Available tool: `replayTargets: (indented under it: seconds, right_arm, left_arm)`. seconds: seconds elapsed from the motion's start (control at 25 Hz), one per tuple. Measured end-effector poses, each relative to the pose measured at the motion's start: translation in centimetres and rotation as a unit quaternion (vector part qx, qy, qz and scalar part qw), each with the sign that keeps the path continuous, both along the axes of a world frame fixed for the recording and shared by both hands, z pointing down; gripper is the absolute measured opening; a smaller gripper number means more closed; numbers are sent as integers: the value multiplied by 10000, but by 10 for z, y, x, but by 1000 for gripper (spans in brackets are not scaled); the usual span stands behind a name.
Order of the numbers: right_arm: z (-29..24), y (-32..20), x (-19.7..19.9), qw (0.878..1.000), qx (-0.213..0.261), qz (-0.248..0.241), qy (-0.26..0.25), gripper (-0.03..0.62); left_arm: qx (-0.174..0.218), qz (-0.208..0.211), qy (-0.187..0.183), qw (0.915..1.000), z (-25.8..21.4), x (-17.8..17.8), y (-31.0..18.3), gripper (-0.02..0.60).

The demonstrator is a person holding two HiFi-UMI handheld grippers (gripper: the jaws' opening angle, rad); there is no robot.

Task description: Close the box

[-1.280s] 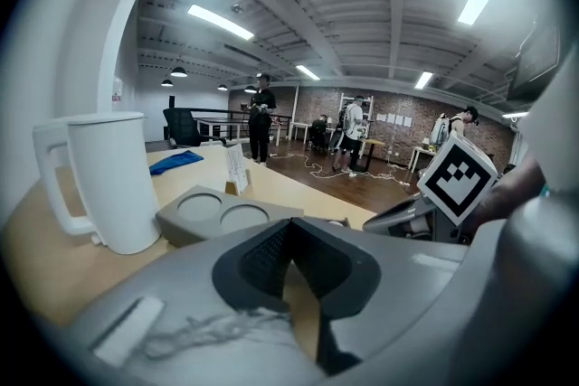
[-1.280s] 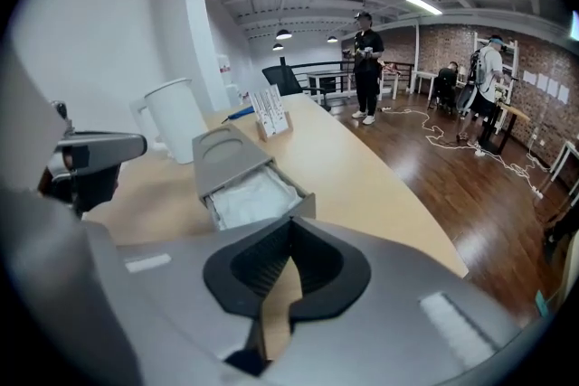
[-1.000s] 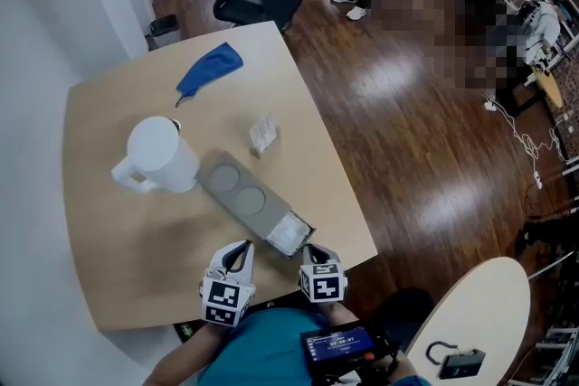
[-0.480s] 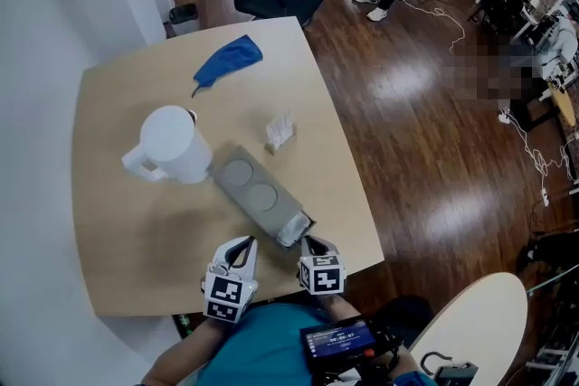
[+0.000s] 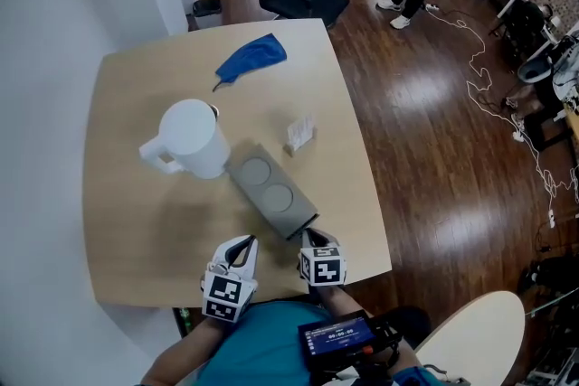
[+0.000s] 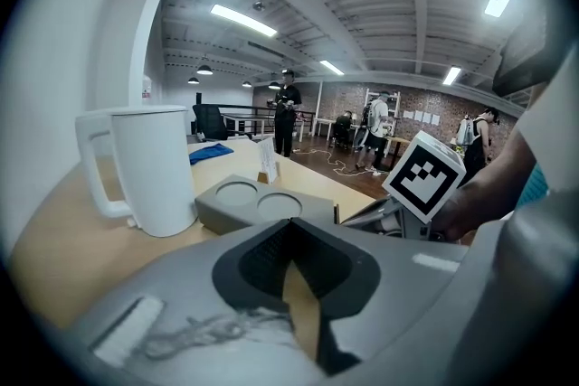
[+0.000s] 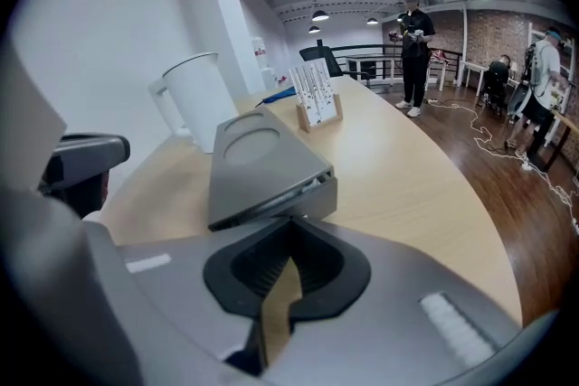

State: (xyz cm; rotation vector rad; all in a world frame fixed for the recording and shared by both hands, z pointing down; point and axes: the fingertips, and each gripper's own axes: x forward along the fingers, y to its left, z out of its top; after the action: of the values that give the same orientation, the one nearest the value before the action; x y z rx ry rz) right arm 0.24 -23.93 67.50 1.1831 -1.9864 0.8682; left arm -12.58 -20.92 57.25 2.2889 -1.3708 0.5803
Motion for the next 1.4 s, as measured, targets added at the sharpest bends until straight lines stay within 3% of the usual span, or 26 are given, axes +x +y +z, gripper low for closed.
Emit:
replayTargets:
  seconds: [0.36, 0.72, 1.04, 1.4]
  right_arm:
    - [-1, -9, -9, 10000, -1, -51, 11, -6]
    - [-21, -7, -3, 9997, 144, 206, 7, -6]
    - [-90, -15, 16, 9914, 1116, 604, 320, -6]
    - [-147, 3, 19, 9773, 1893, 898, 321, -6]
  left_arm:
    - [-30, -189, 3, 9998, -2, -14, -2, -14]
    - [48, 29, 185, 9998, -5, -7, -4, -14]
    - [249, 569, 600, 9963, -15, 6, -4, -14]
    - [483, 1204, 733, 9888, -29, 28, 10, -14]
